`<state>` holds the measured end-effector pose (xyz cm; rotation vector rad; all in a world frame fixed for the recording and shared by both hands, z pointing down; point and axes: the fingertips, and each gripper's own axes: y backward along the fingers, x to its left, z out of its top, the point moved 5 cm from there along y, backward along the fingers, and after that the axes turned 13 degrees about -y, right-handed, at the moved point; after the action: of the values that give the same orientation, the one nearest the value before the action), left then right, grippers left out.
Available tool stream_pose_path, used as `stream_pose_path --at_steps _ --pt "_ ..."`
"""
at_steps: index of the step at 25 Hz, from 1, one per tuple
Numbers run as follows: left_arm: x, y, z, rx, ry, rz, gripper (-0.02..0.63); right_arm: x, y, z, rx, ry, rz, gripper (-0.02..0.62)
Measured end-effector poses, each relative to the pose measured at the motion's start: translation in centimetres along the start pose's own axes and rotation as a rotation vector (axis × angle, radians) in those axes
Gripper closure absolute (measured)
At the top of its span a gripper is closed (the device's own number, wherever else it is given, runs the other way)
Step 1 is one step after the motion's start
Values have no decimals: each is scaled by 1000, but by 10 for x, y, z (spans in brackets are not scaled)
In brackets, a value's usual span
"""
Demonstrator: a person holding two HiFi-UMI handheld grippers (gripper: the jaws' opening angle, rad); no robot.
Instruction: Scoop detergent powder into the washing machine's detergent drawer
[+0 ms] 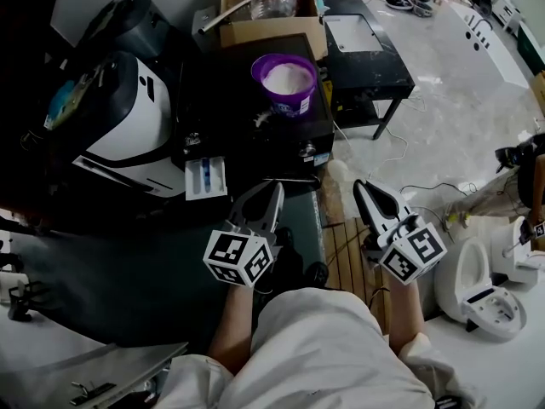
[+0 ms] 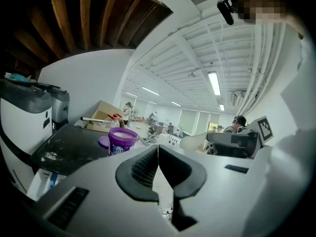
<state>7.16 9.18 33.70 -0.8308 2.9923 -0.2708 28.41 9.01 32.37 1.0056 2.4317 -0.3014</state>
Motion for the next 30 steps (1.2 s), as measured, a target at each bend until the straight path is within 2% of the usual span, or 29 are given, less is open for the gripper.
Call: stream_pose_path --at_steps 16,30 --pt "89 -57 15 -14 17 -24 586 -24 -95 26 3 7 -35 586" --pt "155 -100 22 -14 28 -90 586 -36 -166 38 -16 7 -92 586"
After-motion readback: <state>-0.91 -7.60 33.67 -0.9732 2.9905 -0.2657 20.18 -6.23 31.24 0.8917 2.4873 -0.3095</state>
